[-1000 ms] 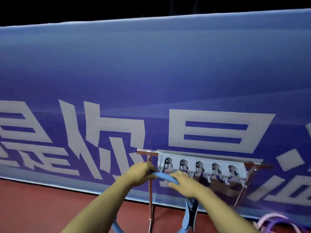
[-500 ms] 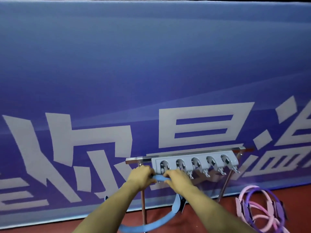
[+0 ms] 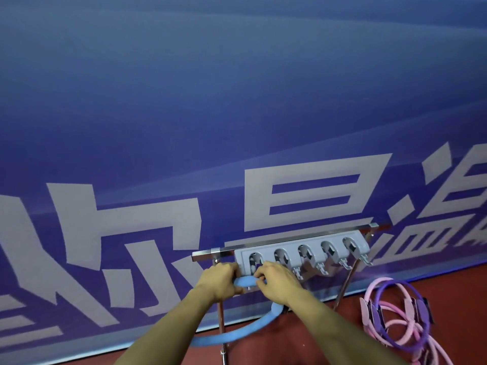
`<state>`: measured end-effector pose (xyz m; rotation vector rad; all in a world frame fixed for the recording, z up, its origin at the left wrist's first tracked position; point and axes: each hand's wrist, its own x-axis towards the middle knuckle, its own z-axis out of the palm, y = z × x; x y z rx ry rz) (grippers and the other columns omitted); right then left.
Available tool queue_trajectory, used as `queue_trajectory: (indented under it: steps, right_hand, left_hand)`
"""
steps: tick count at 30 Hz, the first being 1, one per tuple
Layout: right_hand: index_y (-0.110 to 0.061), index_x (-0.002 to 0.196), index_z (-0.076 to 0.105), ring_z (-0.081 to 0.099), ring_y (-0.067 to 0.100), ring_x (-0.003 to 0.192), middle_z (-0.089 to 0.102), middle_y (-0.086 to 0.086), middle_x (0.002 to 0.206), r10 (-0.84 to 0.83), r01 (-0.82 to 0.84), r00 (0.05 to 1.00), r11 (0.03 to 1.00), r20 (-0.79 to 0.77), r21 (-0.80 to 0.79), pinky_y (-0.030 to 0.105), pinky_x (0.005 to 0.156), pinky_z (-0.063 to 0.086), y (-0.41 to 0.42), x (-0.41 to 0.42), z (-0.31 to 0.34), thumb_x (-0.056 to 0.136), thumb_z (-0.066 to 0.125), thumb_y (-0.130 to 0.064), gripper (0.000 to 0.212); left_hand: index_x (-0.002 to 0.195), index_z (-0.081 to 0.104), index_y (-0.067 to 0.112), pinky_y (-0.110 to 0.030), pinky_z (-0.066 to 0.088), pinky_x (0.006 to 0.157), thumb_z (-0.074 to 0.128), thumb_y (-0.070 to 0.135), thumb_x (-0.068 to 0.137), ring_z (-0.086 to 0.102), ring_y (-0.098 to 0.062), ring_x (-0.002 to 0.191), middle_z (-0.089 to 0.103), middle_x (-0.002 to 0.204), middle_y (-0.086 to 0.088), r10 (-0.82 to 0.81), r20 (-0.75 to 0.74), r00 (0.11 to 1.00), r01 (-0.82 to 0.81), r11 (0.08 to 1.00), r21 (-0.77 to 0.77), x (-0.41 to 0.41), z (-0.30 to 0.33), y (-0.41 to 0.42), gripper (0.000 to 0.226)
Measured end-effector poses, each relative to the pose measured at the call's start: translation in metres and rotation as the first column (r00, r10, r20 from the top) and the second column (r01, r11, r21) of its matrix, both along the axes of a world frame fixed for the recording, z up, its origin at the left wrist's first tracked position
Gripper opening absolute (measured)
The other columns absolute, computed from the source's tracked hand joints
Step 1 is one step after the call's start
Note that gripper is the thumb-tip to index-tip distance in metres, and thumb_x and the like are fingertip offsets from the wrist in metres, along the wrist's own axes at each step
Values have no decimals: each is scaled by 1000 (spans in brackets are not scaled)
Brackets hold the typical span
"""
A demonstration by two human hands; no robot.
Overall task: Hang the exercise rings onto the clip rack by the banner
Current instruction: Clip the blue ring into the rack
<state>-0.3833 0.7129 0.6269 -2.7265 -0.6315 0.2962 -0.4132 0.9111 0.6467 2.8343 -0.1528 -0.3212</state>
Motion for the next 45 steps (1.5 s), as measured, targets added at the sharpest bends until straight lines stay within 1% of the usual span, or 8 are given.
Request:
queue_trajectory:
  steps: [6, 10, 13, 22, 27, 35, 39, 45]
  right_hand:
    - [-28, 123, 63, 59, 18, 113, 63, -7, 122, -100, 104, 994, 975, -33, 197, 36, 92, 49, -12, -6, 21, 101, 47, -35, 28]
    - [-32, 138, 53, 55, 12, 120, 56, -10, 135, -178, 193, 981, 911, -74, 365, 31, 102, 45, -30, -12, 39, 102, 48, -39, 37]
    - [-37, 139, 51, 53, 4, 123, 53, -17, 137, -216, 257, 966, 859, -141, 442, 28, 103, 44, -51, -17, 46, 102, 48, -42, 37]
    - [-43, 132, 54, 57, 0, 120, 62, -19, 129, -376, 372, 920, 744, -112, 555, 31, 103, 48, -157, -55, 41, 94, 48, -57, 41]
    - [-25, 134, 59, 54, -7, 119, 62, -14, 129, -480, 444, 869, 654, -117, 613, 14, 102, 41, -242, -87, 42, 100, 58, -34, 35]
    - [-32, 135, 57, 50, -6, 124, 58, -18, 135, -582, 557, 786, 520, -209, 647, 3, 99, 32, -427, -138, 26, 100, 58, -37, 35]
    - [-32, 140, 54, 50, -1, 129, 56, -16, 140, -607, 565, 770, 507, -195, 651, 27, 110, 40, -525, -158, 24, 93, 52, -53, 50]
    - [-30, 140, 54, 51, 1, 130, 56, -15, 140, -680, 589, 717, 475, -152, 654, 32, 110, 41, -628, -179, 27, 93, 49, -57, 54]
  left_hand:
    - [92, 64, 33, -36, 55, 80, 50, 60, 88, 63, -10, 90, 65, 97, 16, 147, 134, 980, -111, 962, -248, 6, 7, -10, 31]
    - [122, 62, 29, -27, 50, 95, 57, 48, 95, 59, -5, 113, 64, 121, 14, 214, 38, 976, -133, 724, -677, 11, 20, -36, 34]
    - [130, 57, 26, -31, 48, 102, 60, 42, 96, 57, -6, 120, 61, 129, 13, 145, -18, 989, -103, 600, -793, 13, 24, -63, 38]
    - [123, 60, 21, -13, 50, 86, 62, 28, 98, 62, 6, 103, 68, 115, 9, -4, -41, 999, -32, 526, -850, 6, 32, -177, 25]
    - [125, 60, 17, -16, 49, 96, 61, 24, 99, 63, 5, 106, 67, 119, 7, -102, -48, 994, 12, 521, -854, -7, 30, -266, 27]
    - [122, 62, 11, -13, 49, 92, 64, 17, 97, 63, 2, 99, 67, 116, -1, -162, -94, 982, 14, 565, -825, -46, 27, -452, 26]
    - [119, 62, 9, -10, 48, 87, 65, 12, 96, 62, 8, 89, 68, 109, -3, -203, -83, 976, 54, 588, -807, -61, 25, -551, 24]
    - [120, 60, 8, -11, 49, 81, 63, 4, 95, 65, 8, 87, 67, 106, 0, -329, -93, 940, 132, 599, -790, -76, 37, -675, 26]
